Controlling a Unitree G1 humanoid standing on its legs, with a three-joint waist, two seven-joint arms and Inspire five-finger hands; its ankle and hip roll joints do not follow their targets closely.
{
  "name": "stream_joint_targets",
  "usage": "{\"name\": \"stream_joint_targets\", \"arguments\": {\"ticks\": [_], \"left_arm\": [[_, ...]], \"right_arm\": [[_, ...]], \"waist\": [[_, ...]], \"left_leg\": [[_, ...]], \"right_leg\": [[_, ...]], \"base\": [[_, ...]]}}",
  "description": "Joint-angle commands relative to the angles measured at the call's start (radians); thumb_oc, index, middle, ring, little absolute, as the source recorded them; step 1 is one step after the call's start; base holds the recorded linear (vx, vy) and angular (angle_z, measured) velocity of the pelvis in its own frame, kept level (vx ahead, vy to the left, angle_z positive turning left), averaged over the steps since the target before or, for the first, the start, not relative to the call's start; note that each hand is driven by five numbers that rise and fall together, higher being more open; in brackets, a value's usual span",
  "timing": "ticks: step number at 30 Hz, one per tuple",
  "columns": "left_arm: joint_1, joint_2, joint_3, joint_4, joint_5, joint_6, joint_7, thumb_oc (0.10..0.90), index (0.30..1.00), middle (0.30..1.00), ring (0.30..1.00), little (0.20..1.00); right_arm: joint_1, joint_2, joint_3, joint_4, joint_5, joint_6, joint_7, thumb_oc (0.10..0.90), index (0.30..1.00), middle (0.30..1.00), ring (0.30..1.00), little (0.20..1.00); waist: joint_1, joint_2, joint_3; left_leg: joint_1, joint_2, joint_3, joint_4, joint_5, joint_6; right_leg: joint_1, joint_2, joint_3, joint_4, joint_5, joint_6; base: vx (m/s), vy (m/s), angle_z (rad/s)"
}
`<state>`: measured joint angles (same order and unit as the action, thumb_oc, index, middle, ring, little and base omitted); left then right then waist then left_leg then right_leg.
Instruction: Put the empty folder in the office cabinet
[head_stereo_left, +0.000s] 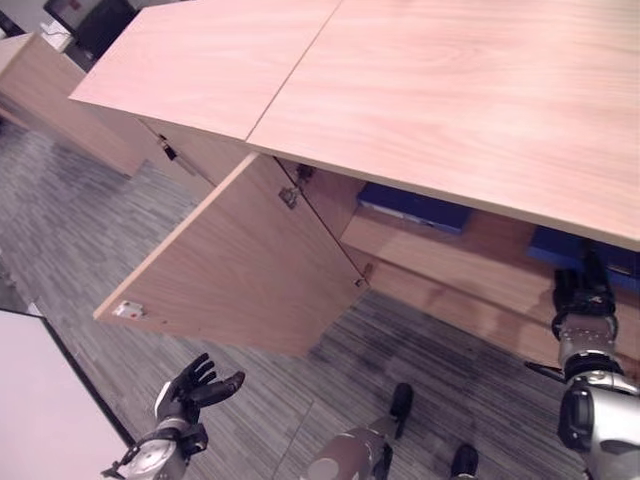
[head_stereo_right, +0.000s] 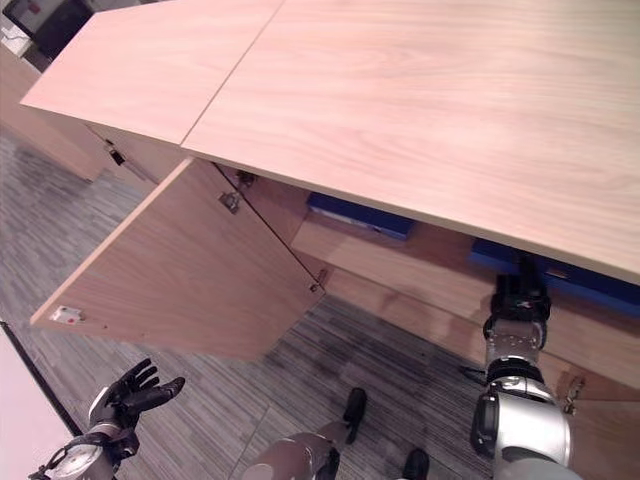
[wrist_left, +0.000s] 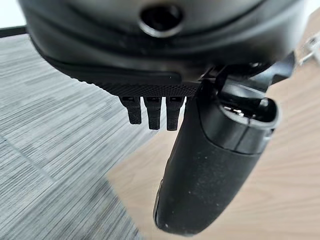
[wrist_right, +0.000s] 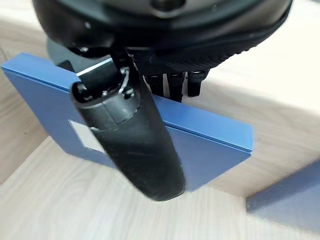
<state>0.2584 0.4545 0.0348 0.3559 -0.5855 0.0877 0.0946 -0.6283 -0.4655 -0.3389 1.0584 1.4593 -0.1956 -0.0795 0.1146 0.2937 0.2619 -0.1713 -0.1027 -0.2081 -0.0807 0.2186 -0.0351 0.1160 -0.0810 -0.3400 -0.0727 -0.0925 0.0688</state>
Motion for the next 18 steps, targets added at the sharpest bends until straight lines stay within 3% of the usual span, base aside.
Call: {"name": "stream_joint_targets", "arguments": {"ticks": [1, 8, 18], "left_arm": [[-0.030, 0.037, 0.069, -0.007, -0.005, -0.061, 0.009, 0.800, 0.900, 0.900, 0.900, 0.900], [-0.012, 0.028, 0.071, -0.022, 0.000, -0.058, 0.005, 0.800, 0.900, 0.900, 0.900, 0.900], [-0.003, 0.031, 0.057, -0.001, -0.001, -0.054, -0.011, 0.800, 0.900, 0.900, 0.900, 0.900]], "right_arm": [[-0.036, -0.013, 0.056, -0.161, 0.023, -0.028, 0.105, 0.800, 0.900, 0.900, 0.900, 0.900], [-0.018, 0.038, 0.071, -0.179, 0.012, -0.022, 0.104, 0.800, 0.900, 0.900, 0.900, 0.900], [-0.018, 0.023, 0.109, -0.185, -0.025, -0.007, 0.112, 0.800, 0.900, 0.900, 0.900, 0.900]], "waist": [[0.008, 0.006, -0.056], [-0.003, 0.015, -0.052], [-0.009, 0.019, -0.047]], "left_leg": [[0.051, 0.015, 0.075, -0.007, -0.145, -0.019], [0.065, 0.012, 0.085, -0.007, -0.150, -0.015], [0.079, 0.011, 0.084, -0.007, -0.152, -0.015]], "right_leg": [[-0.109, -0.021, -0.028, -0.014, 0.056, -0.021], [-0.105, -0.023, -0.015, -0.015, 0.058, -0.023], [-0.092, -0.023, -0.016, -0.015, 0.057, -0.024]], "base": [[0.01, 0.009, -0.16], [0.01, 0.016, -0.09], [0.00, 0.002, -0.01]]}}
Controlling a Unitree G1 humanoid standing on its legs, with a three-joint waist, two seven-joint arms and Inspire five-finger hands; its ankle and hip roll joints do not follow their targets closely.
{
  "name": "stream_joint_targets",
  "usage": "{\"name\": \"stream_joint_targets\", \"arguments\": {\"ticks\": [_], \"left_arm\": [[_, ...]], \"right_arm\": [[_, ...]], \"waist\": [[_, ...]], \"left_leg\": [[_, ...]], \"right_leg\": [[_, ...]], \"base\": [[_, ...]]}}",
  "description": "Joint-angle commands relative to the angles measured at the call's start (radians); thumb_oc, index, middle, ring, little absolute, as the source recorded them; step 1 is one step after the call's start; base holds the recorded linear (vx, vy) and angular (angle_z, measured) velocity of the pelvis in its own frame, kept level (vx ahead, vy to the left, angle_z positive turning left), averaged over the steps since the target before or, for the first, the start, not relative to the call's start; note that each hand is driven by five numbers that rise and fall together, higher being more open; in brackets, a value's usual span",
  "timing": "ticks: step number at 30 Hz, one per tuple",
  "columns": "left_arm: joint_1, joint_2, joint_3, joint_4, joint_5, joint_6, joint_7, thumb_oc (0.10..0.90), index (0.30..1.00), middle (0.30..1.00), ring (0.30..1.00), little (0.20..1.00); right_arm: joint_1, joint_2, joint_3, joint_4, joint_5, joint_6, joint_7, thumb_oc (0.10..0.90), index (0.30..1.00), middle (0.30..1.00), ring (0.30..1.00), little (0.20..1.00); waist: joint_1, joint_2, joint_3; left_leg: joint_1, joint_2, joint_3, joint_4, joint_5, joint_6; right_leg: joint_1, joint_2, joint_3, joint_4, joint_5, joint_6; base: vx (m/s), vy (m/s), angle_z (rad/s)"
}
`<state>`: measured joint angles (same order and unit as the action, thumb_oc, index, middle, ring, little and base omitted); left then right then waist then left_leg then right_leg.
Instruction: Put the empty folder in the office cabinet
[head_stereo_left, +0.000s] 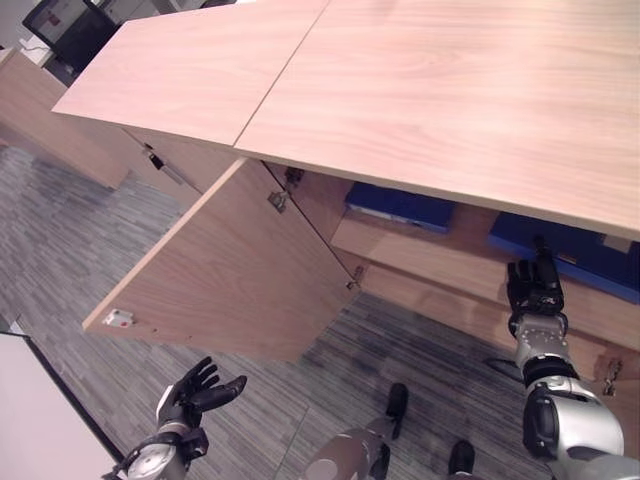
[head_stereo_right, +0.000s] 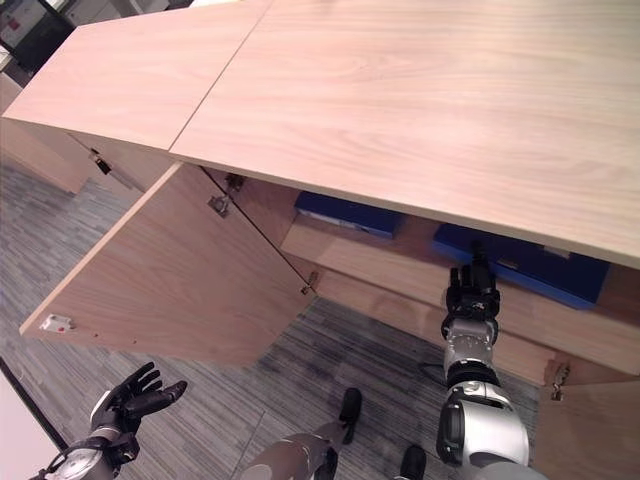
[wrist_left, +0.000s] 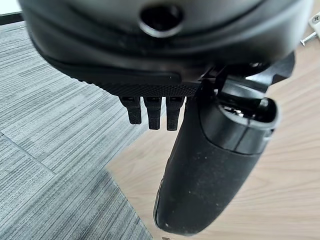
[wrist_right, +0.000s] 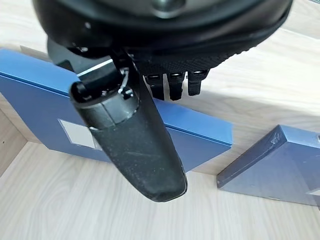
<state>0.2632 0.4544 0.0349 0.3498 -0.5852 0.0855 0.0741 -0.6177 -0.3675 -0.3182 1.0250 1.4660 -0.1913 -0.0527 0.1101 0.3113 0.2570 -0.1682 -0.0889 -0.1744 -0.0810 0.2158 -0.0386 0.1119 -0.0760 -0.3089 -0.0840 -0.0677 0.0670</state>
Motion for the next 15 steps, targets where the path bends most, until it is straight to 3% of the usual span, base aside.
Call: {"name": "stream_joint_targets", "arguments": {"ticks": [1, 6, 9, 15], "left_arm": [[-0.008, 0.033, 0.057, 0.011, -0.004, -0.052, 0.006, 0.800, 0.900, 0.900, 0.900, 0.900], [-0.010, 0.058, 0.057, 0.021, -0.014, -0.056, -0.009, 0.800, 0.900, 0.900, 0.900, 0.900], [-0.012, 0.094, 0.066, 0.040, -0.006, -0.061, -0.024, 0.800, 0.900, 0.900, 0.900, 0.900], [-0.027, 0.121, 0.054, 0.073, -0.021, -0.063, -0.052, 0.800, 0.900, 0.900, 0.900, 0.900]], "right_arm": [[-0.029, -0.093, 0.099, -0.133, -0.062, 0.000, 0.077, 0.800, 0.900, 0.900, 0.900, 0.900], [-0.039, -0.203, 0.162, -0.019, -0.250, 0.075, 0.046, 0.800, 0.900, 0.900, 0.900, 0.900], [-0.080, -0.312, 0.242, 0.066, -0.426, 0.148, 0.054, 0.800, 0.900, 0.900, 0.900, 0.900], [-0.156, -0.387, 0.383, 0.149, -0.579, 0.233, 0.139, 0.800, 0.900, 0.900, 0.900, 0.900]], "waist": [[-0.006, -0.001, -0.042], [-0.011, -0.007, -0.034], [-0.009, -0.009, -0.020], [-0.004, 0.000, 0.000]], "left_leg": [[0.076, -0.003, 0.050, -0.006, -0.149, -0.011], [0.074, -0.003, 0.046, -0.006, -0.146, -0.012], [0.067, -0.005, 0.047, -0.006, -0.140, -0.011], [0.059, -0.007, 0.058, -0.006, -0.131, -0.009]], "right_leg": [[-0.087, -0.027, -0.047, -0.003, 0.032, -0.022], [-0.089, -0.026, -0.052, -0.003, 0.034, -0.023], [-0.099, -0.028, -0.052, -0.003, 0.042, -0.021], [-0.114, -0.030, -0.040, -0.002, 0.057, -0.019]], "base": [[0.00, 0.000, 0.00], [0.00, 0.000, 0.00], [-0.03, -0.002, 0.01], [-0.04, 0.014, -0.02]]}}
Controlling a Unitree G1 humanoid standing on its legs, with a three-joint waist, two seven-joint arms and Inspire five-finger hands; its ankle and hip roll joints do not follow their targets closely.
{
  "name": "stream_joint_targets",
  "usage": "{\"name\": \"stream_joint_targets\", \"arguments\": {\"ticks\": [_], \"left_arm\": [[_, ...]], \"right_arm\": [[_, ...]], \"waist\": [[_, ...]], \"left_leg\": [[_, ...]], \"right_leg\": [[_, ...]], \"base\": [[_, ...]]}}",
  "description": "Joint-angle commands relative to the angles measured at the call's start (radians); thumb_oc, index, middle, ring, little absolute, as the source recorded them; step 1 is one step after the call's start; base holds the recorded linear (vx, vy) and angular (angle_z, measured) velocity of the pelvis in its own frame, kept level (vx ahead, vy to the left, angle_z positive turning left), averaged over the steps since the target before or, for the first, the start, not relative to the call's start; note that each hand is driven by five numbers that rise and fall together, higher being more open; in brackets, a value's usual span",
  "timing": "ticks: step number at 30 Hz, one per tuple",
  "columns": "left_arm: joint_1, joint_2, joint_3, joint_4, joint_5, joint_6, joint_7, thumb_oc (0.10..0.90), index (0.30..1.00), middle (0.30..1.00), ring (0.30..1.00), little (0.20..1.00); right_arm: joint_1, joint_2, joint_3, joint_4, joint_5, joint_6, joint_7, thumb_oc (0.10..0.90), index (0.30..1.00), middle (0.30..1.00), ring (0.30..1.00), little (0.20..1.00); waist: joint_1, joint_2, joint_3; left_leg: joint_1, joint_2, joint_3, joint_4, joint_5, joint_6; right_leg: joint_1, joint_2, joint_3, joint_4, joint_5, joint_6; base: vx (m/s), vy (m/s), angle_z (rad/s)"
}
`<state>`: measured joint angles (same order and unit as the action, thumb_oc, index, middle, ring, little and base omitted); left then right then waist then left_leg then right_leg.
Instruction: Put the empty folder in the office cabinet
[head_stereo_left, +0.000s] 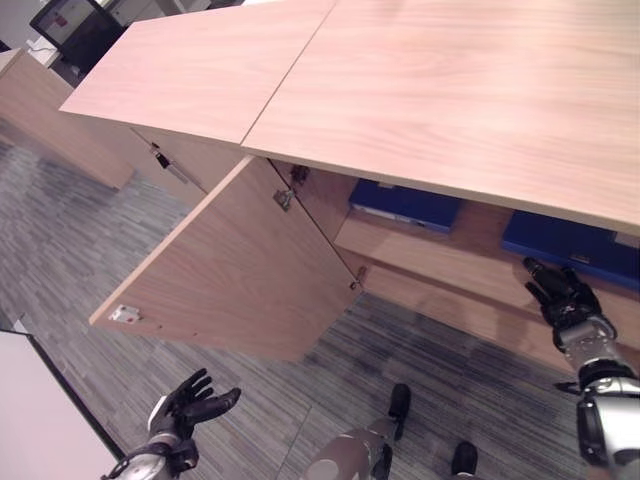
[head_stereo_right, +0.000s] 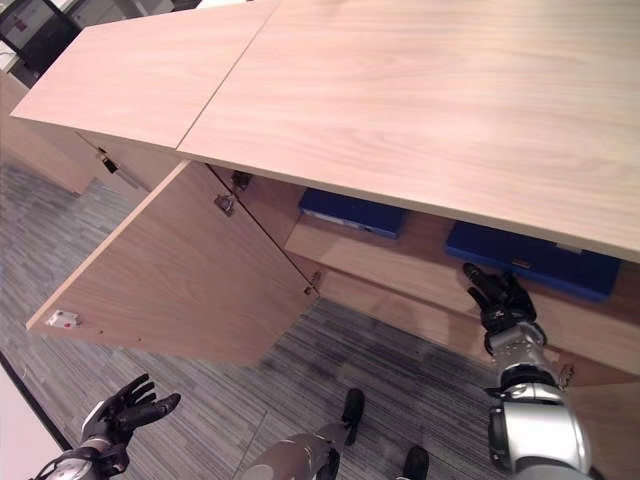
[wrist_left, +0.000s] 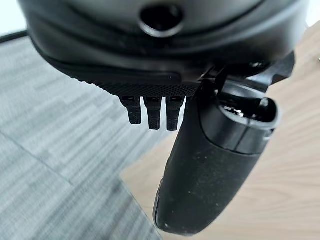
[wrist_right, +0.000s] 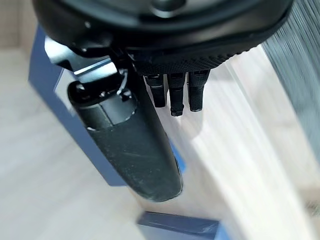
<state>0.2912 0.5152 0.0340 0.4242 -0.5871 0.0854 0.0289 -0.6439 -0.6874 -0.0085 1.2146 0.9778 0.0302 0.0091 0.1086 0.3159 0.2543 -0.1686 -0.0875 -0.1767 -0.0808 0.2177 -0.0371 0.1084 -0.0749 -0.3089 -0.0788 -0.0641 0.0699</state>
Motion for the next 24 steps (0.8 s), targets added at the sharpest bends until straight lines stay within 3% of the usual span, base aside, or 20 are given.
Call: {"name": "stream_joint_targets", "arguments": {"ticks": [1, 6, 14, 19, 21, 22, 23, 24], "left_arm": [[-0.068, 0.070, 0.044, 0.003, -0.021, -0.064, -0.026, 0.800, 0.900, 0.900, 0.900, 0.900], [-0.079, 0.091, 0.024, 0.011, -0.032, -0.055, -0.066, 0.800, 0.900, 0.900, 0.900, 0.900], [-0.088, 0.085, 0.021, 0.034, -0.026, -0.044, -0.092, 0.800, 0.900, 0.900, 0.900, 0.900], [-0.104, 0.051, 0.016, 0.045, -0.010, -0.043, -0.088, 0.800, 0.900, 0.900, 0.900, 0.900], [-0.114, 0.030, 0.011, 0.037, 0.014, -0.041, -0.091, 0.800, 0.900, 0.900, 0.900, 0.900], [-0.113, 0.030, 0.011, 0.036, 0.015, -0.041, -0.091, 0.800, 0.900, 0.900, 0.900, 0.900], [-0.115, 0.014, 0.009, 0.021, 0.034, -0.040, -0.091, 0.800, 0.900, 0.900, 0.900, 0.900], [-0.115, 0.014, 0.009, 0.020, 0.034, -0.040, -0.091, 0.800, 0.900, 0.900, 0.900, 0.900]], "right_arm": [[-0.163, -0.077, 0.148, -0.004, -0.166, 0.057, 0.134, 0.800, 0.900, 0.900, 0.900, 0.900], [-0.165, -0.037, 0.255, 0.025, -0.267, 0.120, 0.236, 0.800, 0.900, 0.900, 0.900, 0.900], [-0.126, 0.015, 0.348, 0.044, -0.408, 0.164, 0.323, 0.800, 0.900, 0.900, 0.900, 0.900], [-0.081, 0.115, 0.381, 0.038, -0.442, 0.179, 0.341, 0.800, 0.900, 0.900, 0.900, 0.900], [-0.059, 0.160, 0.439, 0.055, -0.561, 0.178, 0.375, 0.800, 0.900, 0.900, 0.900, 0.900], [-0.059, 0.160, 0.439, 0.055, -0.561, 0.178, 0.375, 0.800, 0.900, 0.900, 0.900, 0.900], [-0.044, 0.185, 0.482, 0.067, -0.666, 0.179, 0.403, 0.800, 0.900, 0.900, 0.900, 0.900], [-0.044, 0.185, 0.482, 0.067, -0.666, 0.178, 0.403, 0.800, 0.900, 0.900, 0.900, 0.900]], "waist": [[-0.001, -0.001, 0.009], [0.007, 0.006, 0.010], [0.014, 0.009, 0.008], [0.022, 0.006, 0.005], [0.028, 0.002, 0.000], [0.028, 0.002, 0.000], [0.033, -0.001, -0.004], [0.033, -0.001, -0.004]], "left_leg": [[0.059, -0.008, 0.063, -0.006, -0.130, -0.010], [0.051, -0.009, 0.065, -0.006, -0.123, -0.009], [0.044, -0.009, 0.064, -0.006, -0.116, -0.008], [0.046, -0.008, 0.067, -0.006, -0.116, -0.007], [0.045, -0.006, 0.070, -0.006, -0.116, -0.006], [0.045, -0.006, 0.070, -0.006, -0.116, -0.006], [0.046, -0.005, 0.070, -0.006, -0.118, -0.005], [0.046, -0.005, 0.070, -0.006, -0.118, -0.005]], "right_leg": [[-0.113, -0.030, -0.036, -0.006, 0.056, -0.023], [-0.123, -0.030, -0.029, -0.003, 0.061, -0.026], [-0.132, -0.029, -0.029, 0.001, 0.061, -0.028], [-0.130, -0.027, -0.028, -0.004, 0.063, -0.030], [-0.127, -0.028, -0.030, -0.007, 0.065, -0.029], [-0.127, -0.028, -0.030, -0.007, 0.065, -0.029], [-0.124, -0.029, -0.032, -0.009, 0.066, -0.027], [-0.124, -0.029, -0.032, -0.009, 0.066, -0.027]], "base": [[-0.04, 0.014, 0.00], [-0.03, 0.009, -0.05], [-0.02, 0.001, -0.05], [-0.01, -0.002, -0.03], [0.00, 0.000, 0.00], [0.00, 0.000, 0.00], [0.00, 0.000, 0.00], [-0.02, 0.053, -0.02]]}}
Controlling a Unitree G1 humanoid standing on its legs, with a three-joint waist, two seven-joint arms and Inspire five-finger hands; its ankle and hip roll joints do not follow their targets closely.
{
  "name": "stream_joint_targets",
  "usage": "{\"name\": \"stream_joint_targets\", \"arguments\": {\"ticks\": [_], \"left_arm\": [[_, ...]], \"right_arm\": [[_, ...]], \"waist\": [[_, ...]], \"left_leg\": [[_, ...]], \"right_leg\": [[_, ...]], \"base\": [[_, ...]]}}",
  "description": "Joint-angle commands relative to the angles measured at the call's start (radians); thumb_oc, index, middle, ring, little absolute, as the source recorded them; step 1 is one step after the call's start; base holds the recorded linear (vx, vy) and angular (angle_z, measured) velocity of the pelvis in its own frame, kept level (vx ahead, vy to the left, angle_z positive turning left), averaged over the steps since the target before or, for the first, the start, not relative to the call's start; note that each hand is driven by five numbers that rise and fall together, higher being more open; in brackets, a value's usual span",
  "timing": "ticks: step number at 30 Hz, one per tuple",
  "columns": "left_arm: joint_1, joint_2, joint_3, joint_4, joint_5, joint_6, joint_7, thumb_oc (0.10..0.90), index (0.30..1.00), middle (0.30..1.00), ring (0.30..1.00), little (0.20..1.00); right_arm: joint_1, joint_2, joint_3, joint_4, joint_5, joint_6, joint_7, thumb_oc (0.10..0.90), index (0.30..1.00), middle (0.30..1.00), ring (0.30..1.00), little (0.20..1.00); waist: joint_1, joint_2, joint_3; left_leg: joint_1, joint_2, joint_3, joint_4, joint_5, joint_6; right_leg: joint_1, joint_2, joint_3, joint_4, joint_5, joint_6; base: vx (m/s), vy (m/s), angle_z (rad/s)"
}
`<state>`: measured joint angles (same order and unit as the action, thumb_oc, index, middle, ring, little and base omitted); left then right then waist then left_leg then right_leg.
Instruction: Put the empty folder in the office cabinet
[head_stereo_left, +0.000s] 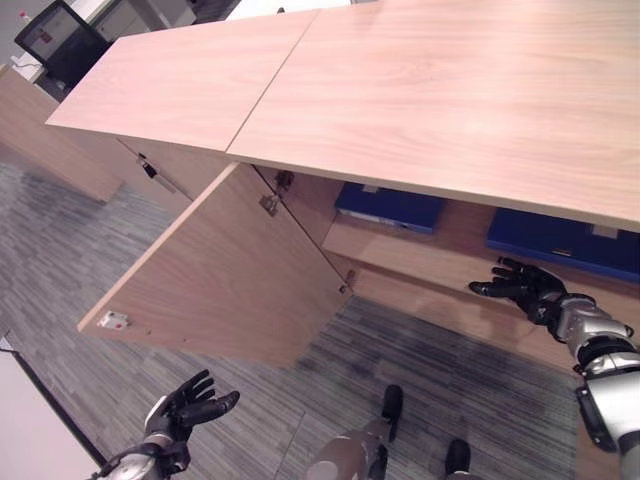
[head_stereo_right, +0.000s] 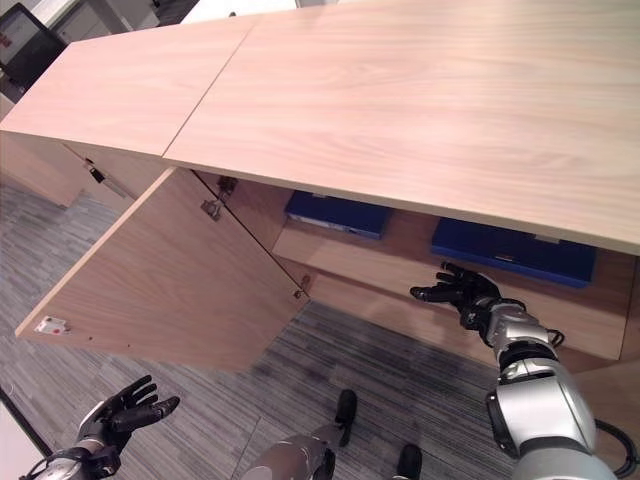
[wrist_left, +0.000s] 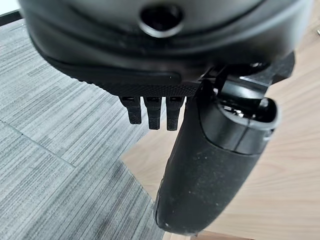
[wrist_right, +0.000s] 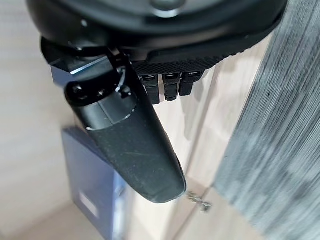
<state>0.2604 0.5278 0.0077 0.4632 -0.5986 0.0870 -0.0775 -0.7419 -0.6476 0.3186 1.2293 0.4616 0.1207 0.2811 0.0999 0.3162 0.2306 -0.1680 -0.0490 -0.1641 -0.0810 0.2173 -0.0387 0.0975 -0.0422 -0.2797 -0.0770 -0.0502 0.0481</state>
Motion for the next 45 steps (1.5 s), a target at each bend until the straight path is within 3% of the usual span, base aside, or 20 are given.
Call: {"name": "stream_joint_targets", "arguments": {"ticks": [1, 5, 7, 8, 9, 11, 12, 13, 14, 18, 23, 25, 29, 31, 34, 35, 37, 39, 45], "left_arm": [[-0.086, -0.015, 0.033, -0.035, 0.071, -0.039, 0.016, 0.800, 0.900, 0.900, 0.900, 0.900], [-0.091, -0.040, 0.040, -0.052, 0.093, -0.044, 0.022, 0.800, 0.900, 0.900, 0.900, 0.900], [-0.099, -0.078, 0.063, -0.025, 0.067, -0.061, 0.041, 0.800, 0.900, 0.900, 0.900, 0.900], [-0.100, -0.078, 0.063, -0.024, 0.067, -0.061, 0.041, 0.800, 0.900, 0.900, 0.900, 0.900], [-0.127, -0.132, 0.080, 0.091, -0.037, -0.082, 0.061, 0.800, 0.900, 0.900, 0.900, 0.900], [-0.127, -0.131, 0.079, 0.093, -0.037, -0.083, 0.061, 0.800, 0.900, 0.900, 0.900, 0.900], [-0.151, -0.180, 0.080, 0.218, -0.135, -0.092, 0.056, 0.800, 0.900, 0.900, 0.900, 0.900], [-0.151, -0.180, 0.080, 0.218, -0.135, -0.092, 0.056, 0.800, 0.900, 0.900, 0.900, 0.900], [-0.158, -0.234, 0.083, 0.373, -0.182, -0.090, 0.061, 0.800, 0.900, 0.900, 0.900, 0.900], [-0.169, -0.277, 0.099, 0.590, -0.139, -0.067, 0.025, 0.800, 0.900, 0.900, 0.900, 0.900], [-0.182, -0.287, 0.159, 0.794, -0.052, -0.059, 0.005, 0.800, 0.900, 0.900, 0.900, 0.900], [-0.196, -0.275, 0.216, 0.933, 0.027, -0.045, -0.001, 0.800, 0.900, 0.900, 0.900, 0.900], [-0.203, -0.262, 0.243, 1.000, 0.098, -0.034, 0.004, 0.800, 0.900, 0.900, 0.900, 0.900], [-0.207, -0.263, 0.242, 1.006, 0.121, -0.034, 0.010, 0.800, 0.900, 0.900, 0.900, 0.900], [-0.208, -0.265, 0.235, 1.003, 0.120, -0.035, 0.013, 0.800, 0.900, 0.900, 0.900, 0.900], [-0.210, -0.265, 0.222, 1.002, 0.130, -0.038, 0.014, 0.800, 0.900, 0.900, 0.900, 0.900], [-0.220, -0.259, 0.209, 1.011, 0.137, -0.033, 0.011, 0.800, 0.900, 0.900, 0.900, 0.900], [-0.238, -0.247, 0.206, 1.011, 0.141, -0.023, 0.008, 0.800, 0.900, 0.900, 0.900, 0.900], [-0.235, -0.217, 0.237, 1.010, 0.159, -0.017, 0.009, 0.800, 0.900, 0.900, 0.900, 0.900]], "right_arm": [[0.069, 0.161, 0.190, 0.053, -0.248, 0.087, 0.148, 0.800, 0.900, 0.900, 0.900, 0.900], [0.107, 0.177, 0.184, 0.024, -0.273, 0.071, 0.137, 0.800, 0.900, 0.900, 0.900, 0.900], [0.185, 0.201, 0.100, -0.100, -0.100, 0.034, 0.045, 0.800, 0.900, 0.900, 0.900, 0.900], [0.186, 0.201, 0.100, -0.101, -0.100, 0.034, 0.044, 0.800, 0.900, 0.900, 0.900, 0.900], [0.286, 0.263, -0.032, -0.254, 0.201, -0.005, -0.015, 0.800, 0.900, 0.900, 0.900, 0.900], [0.287, 0.263, -0.033, -0.256, 0.201, -0.004, -0.016, 0.800, 0.900, 0.900, 0.900, 0.900], [0.401, 0.322, -0.126, -0.374, 0.412, -0.053, -0.043, 0.800, 0.900, 0.900, 0.900, 0.900], [0.401, 0.322, -0.126, -0.374, 0.412, -0.053, -0.043, 0.800, 0.900, 0.900, 0.900, 0.900], [0.550, 0.375, -0.230, -0.547, 0.548, -0.113, -0.056, 0.800, 0.900, 0.900, 0.900, 0.900], [0.739, 0.417, -0.328, -0.637, 0.586, -0.161, -0.052, 0.800, 0.900, 0.900, 0.900, 0.900], [0.819, 0.433, -0.366, -0.568, 0.543, -0.163, -0.067, 0.800, 0.900, 0.900, 0.900, 0.900], [0.850, 0.438, -0.412, -0.459, 0.504, -0.158, -0.109, 0.800, 0.900, 0.900, 0.900, 0.900], [0.866, 0.442, -0.491, -0.346, 0.472, -0.161, -0.191, 0.800, 0.900, 0.900, 0.900, 0.900], [0.861, 0.447, -0.591, -0.209, 0.550, -0.163, -0.232, 0.800, 0.900, 0.900, 0.900, 0.900], [0.861, 0.440, -0.660, -0.107, 0.612, -0.161, -0.243, 0.800, 0.900, 0.900, 0.900, 0.900], [0.862, 0.421, -0.692, -0.025, 0.608, -0.165, -0.261, 0.800, 0.900, 0.900, 0.900, 0.900], [0.857, 0.400, -0.708, 0.031, 0.584, -0.162, -0.286, 0.800, 0.900, 0.900, 0.900, 0.900], [0.855, 0.386, -0.723, 0.059, 0.557, -0.157, -0.301, 0.800, 0.900, 0.900, 0.900, 0.900], [0.881, 0.374, -0.722, 0.018, 0.491, -0.165, -0.309, 0.800, 0.900, 0.900, 0.900, 0.900]], "waist": [[0.043, -0.006, 0.015], [0.046, -0.021, 0.000], [0.030, -0.057, -0.026], [0.031, -0.058, -0.029], [0.005, -0.087, -0.039], [0.007, -0.087, -0.043], [-0.025, -0.123, -0.063], [-0.025, -0.123, -0.063], [-0.074, -0.158, -0.092], [-0.144, -0.182, -0.130], [-0.191, -0.202, -0.154], [-0.233, -0.220, -0.160], [-0.259, -0.239, -0.159], [-0.287, -0.253, -0.150], [-0.294, -0.259, -0.145], [-0.298, -0.268, -0.137], [-0.286, -0.274, -0.120], [-0.254, -0.268, -0.125], [-0.241, -0.287, -0.147]], "left_leg": [[0.050, -0.043, 0.062, -0.006, -0.123, -0.001], [0.058, -0.040, 0.073, -0.006, -0.133, 0.005], [0.071, -0.034, 0.102, -0.006, -0.152, 0.019], [0.067, -0.034, 0.102, -0.006, -0.150, 0.019], [0.082, -0.029, 0.131, -0.006, -0.162, 0.028], [0.077, -0.029, 0.131, -0.006, -0.160, 0.028], [0.091, -0.024, 0.163, -0.006, -0.174, 0.034], [0.091, -0.024, 0.163, -0.006, -0.174, 0.034], [0.120, -0.021, 0.202, -0.006, -0.196, 0.042], [0.162, -0.020, 0.255, -0.006, -0.224, 0.055], [0.189, -0.018, 0.320, -0.006, -0.246, 0.069], [0.216, -0.021, 0.364, -0.006, -0.265, 0.084], [0.233, -0.026, 0.394, -0.006, -0.275, 0.095], [0.257, -0.030, 0.406, -0.006, -0.292, 0.108], [0.269, -0.035, 0.417, -0.006, -0.298, 0.113], [0.282, -0.038, 0.425, -0.006, -0.303, 0.117], [0.291, -0.034, 0.448, -0.006, -0.308, 0.118], [0.300, -0.010, 0.484, -0.006, -0.322, 0.109], [0.299, 0.013, 0.540, -0.006, -0.324, 0.115]], "right_leg": [[-0.109, -0.064, -0.059, -0.010, 0.052, -0.002], [-0.106, -0.068, -0.050, -0.010, 0.057, 0.009], [-0.104, -0.071, -0.028, -0.010, 0.067, 0.019], [-0.108, -0.071, -0.028, -0.010, 0.069, 0.019], [-0.106, -0.072, -0.008, -0.010, 0.077, 0.029], [-0.111, -0.072, -0.008, -0.010, 0.079, 0.029], [-0.113, -0.071, 0.014, -0.010, 0.087, 0.037], [-0.113, -0.071, 0.014, -0.010, 0.087, 0.037], [-0.110, -0.071, 0.050, -0.010, 0.100, 0.048], [-0.112, -0.075, 0.109, 0.005, 0.115, 0.063], [-0.142, -0.078, 0.182, 0.037, 0.132, 0.078], [-0.166, -0.081, 0.237, 0.077, 0.135, 0.093], [-0.194, -0.083, 0.283, 0.130, 0.136, 0.101], [-0.210, -0.080, 0.305, 0.182, 0.126, 0.108], [-0.218, -0.080, 0.313, 0.202, 0.126, 0.111], [-0.227, -0.087, 0.307, 0.228, 0.130, 0.113], [-0.240, -0.114, 0.232, 0.247, 0.140, 0.116], [-0.208, -0.210, 0.015, 0.283, 0.109, 0.109], [-0.183, -0.266, -0.058, 0.353, 0.091, 0.107]], "base": [[-0.01, 0.066, -0.02], [0.01, 0.072, -0.14], [0.05, 0.098, -0.19], [0.06, 0.109, -0.32], [0.02, 0.083, -0.33], [0.04, 0.075, -0.40], [0.05, 0.066, -0.48], [0.10, 0.188, -0.55], [0.06, 0.167, -0.56], [0.04, 0.175, -0.85], [-0.02, 0.141, -0.78], [-0.05, 0.175, -0.47], [-0.03, 0.107, -0.59], [-0.02, 0.099, -0.35], [-0.01, 0.065, -0.42], [-0.03, 0.084, -0.28], [-0.03, 0.054, -0.55], [0.00, 0.000, -0.92], [-0.01, -0.048, -0.59]]}}
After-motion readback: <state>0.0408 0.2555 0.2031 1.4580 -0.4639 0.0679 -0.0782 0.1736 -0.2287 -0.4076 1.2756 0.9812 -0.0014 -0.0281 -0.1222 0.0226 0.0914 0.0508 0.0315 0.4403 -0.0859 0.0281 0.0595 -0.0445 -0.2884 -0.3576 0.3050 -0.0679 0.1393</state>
